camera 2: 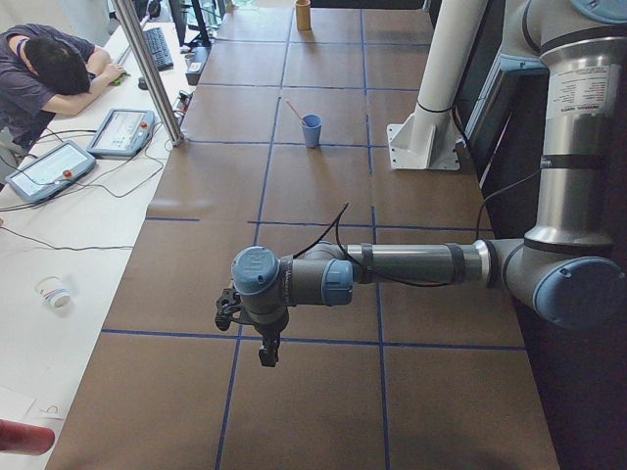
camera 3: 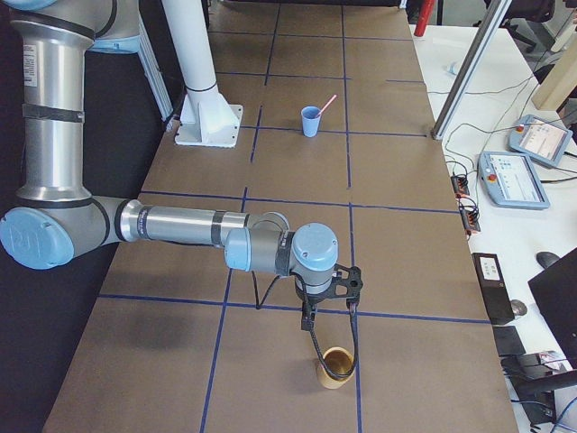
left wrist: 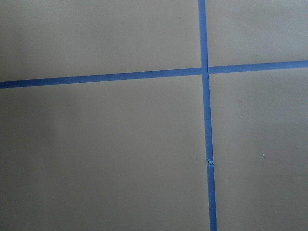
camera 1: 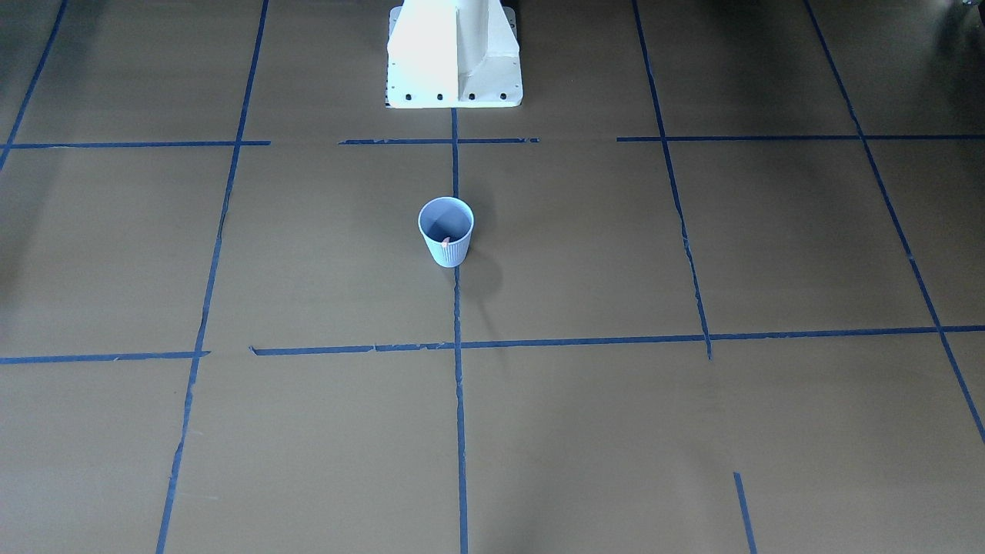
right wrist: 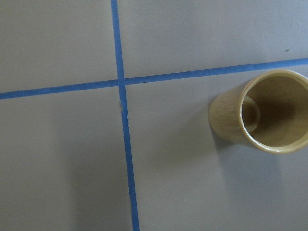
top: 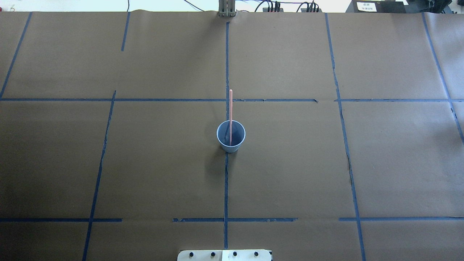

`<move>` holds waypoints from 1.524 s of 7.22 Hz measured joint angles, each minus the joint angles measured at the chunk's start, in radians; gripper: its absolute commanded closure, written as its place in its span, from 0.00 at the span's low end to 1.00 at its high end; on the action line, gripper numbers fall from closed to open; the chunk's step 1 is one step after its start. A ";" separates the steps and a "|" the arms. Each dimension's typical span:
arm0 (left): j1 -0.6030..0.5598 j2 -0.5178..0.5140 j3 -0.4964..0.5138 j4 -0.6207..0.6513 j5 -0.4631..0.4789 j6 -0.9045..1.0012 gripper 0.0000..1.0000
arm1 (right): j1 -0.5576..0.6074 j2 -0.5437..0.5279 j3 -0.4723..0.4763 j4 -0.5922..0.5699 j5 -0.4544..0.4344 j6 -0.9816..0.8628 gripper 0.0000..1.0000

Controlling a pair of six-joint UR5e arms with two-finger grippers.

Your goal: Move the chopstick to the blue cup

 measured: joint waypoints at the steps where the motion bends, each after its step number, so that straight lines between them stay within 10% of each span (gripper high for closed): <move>1: 0.000 0.000 0.000 0.000 0.000 -0.001 0.00 | 0.000 -0.005 -0.003 0.031 -0.013 0.028 0.00; 11: 0.000 0.000 -0.001 0.000 0.000 0.000 0.00 | 0.001 -0.008 -0.001 0.054 0.020 0.031 0.00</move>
